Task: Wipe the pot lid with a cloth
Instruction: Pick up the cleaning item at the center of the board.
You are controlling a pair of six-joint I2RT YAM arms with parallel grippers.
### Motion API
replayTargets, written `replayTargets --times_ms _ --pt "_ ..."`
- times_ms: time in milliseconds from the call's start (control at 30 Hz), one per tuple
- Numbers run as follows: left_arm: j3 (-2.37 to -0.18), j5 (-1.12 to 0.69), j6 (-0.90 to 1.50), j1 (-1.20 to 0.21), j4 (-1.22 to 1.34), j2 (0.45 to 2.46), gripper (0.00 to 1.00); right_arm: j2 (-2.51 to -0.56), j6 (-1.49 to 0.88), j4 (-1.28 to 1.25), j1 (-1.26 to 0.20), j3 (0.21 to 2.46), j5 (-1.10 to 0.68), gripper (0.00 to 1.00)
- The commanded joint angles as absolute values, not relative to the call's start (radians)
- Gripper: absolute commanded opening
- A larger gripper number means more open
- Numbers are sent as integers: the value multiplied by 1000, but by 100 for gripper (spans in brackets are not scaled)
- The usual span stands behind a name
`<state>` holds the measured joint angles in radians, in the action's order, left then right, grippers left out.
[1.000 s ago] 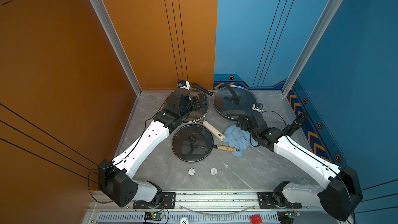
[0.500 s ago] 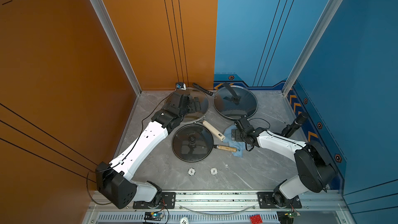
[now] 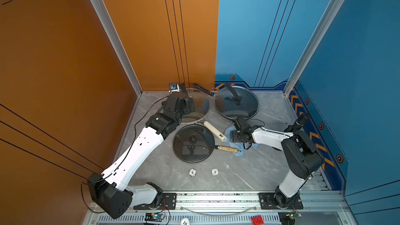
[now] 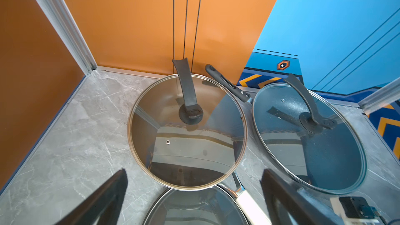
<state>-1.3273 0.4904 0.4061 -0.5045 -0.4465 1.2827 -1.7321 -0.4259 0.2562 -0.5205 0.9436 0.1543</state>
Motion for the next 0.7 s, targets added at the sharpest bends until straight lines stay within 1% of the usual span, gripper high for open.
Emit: replayTargets --times_ms 0,67,100,167,267,400,433,567,667 --pt "-1321 537 386 -481 -467 1267 98 -1767 -431 255 -520 924 140 72" --pt "-1328 524 387 -464 -466 1274 98 -1776 -435 242 -516 925 126 62" --pt "-1332 516 385 -458 -467 1278 98 -1780 -438 239 -512 927 118 55" --pt "-1336 503 382 -448 -467 1287 98 -1779 -447 238 -506 933 107 44" --pt "-1334 480 384 -435 -466 1297 98 -1750 -460 244 -503 933 131 33" --pt "-1331 425 388 -416 -468 1324 98 -1666 -464 267 -493 942 214 17" --pt "-1334 409 389 -411 -471 1333 98 -1645 -465 271 -486 945 230 11" --pt "-1348 372 391 -390 -477 1389 98 -1552 -479 289 -453 967 290 3" --pt "-1357 368 380 -375 -460 1448 98 -1471 -480 317 -445 994 332 1"
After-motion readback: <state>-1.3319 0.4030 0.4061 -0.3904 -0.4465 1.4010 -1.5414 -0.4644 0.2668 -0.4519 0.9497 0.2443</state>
